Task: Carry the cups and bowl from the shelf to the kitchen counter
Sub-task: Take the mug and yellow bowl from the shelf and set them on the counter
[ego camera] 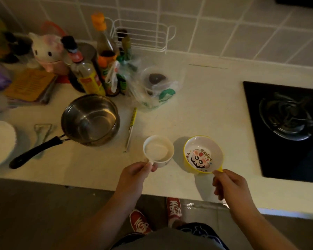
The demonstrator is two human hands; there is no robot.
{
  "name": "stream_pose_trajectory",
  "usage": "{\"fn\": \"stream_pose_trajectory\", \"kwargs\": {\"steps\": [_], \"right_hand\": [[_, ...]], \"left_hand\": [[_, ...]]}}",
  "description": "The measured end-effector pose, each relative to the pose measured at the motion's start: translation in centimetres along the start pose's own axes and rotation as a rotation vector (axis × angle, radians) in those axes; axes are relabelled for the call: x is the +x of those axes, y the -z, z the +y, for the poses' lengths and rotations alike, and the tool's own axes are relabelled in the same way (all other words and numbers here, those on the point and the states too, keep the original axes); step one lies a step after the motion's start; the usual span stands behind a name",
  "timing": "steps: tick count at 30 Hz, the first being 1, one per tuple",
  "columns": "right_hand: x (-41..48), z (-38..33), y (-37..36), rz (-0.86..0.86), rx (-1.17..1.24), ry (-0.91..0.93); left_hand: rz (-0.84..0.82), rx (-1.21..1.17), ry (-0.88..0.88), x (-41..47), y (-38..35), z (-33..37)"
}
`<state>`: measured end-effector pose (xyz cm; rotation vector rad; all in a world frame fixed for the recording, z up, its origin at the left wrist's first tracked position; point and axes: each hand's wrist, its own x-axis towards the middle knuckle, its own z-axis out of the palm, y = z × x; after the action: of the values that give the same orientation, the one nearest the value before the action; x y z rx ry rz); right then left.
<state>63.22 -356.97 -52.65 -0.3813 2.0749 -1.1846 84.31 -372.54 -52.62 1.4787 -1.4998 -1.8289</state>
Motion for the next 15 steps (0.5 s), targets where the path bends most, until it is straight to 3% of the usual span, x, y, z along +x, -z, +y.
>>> {"fn": "stream_pose_trajectory", "kwargs": {"steps": [7,15], "right_hand": [[4.4,-0.6,2.0,0.071,0.054,-0.026],[8.3,-1.1,3.5,0.082,0.101,-0.041]], "left_hand": [[0.030,-0.066,0.087,5.1,-4.8,1.7],[0.016,-0.038,0.043,8.8,-7.8,1.5]]}}
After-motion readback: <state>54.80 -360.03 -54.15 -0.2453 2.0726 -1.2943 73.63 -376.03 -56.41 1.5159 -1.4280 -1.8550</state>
